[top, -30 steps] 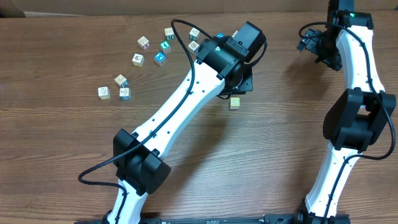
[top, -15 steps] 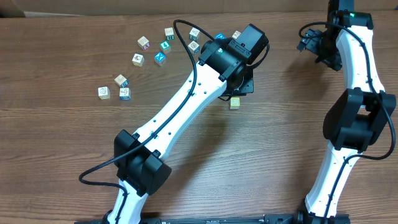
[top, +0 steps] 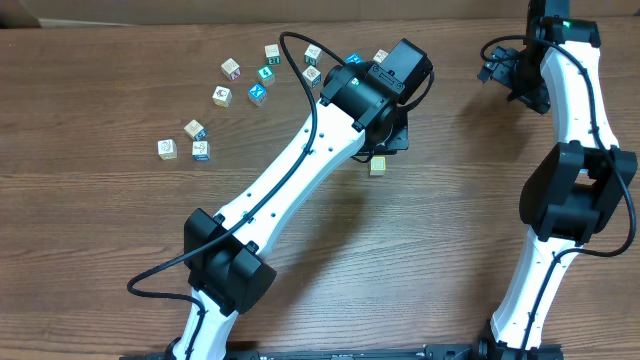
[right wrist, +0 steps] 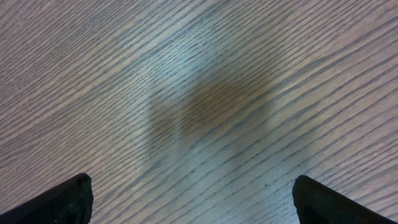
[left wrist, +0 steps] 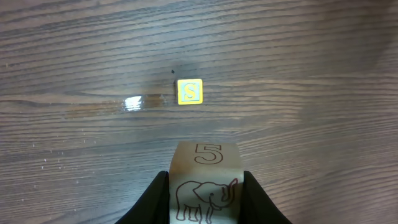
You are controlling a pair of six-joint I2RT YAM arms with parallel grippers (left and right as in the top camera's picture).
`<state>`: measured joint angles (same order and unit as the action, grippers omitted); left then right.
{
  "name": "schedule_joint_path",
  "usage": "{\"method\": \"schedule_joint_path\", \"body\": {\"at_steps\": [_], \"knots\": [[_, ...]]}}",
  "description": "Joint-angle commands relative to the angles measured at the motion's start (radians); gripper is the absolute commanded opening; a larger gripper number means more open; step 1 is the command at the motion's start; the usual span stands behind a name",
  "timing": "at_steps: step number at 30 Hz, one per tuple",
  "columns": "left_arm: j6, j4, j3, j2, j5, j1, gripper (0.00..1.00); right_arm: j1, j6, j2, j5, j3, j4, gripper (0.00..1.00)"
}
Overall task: Form a tower
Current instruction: 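Position the held 5 block above the yellow S block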
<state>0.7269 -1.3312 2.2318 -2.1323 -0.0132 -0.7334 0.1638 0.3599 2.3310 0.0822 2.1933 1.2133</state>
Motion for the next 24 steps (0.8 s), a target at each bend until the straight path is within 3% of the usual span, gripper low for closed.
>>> {"method": "schedule_joint_path", "body": {"at_steps": [1,19,24], "knots": [[0.002,0.0,0.002,-0.006,-0.021,-0.007,0.05,0.006,0.003,-0.018,0.003,0.012,-0.004,1.0],[-0.02,0.108,-0.126,-0.006,-0.084,-0.02,0.05,0.006,0.003,-0.018,0.003,0.012,-0.004,1.0],[0.023,0.135,-0.158,-0.006,-0.128,-0.021,0.04,0.006,0.003,-0.018,0.003,0.012,-0.004,1.0]]}}
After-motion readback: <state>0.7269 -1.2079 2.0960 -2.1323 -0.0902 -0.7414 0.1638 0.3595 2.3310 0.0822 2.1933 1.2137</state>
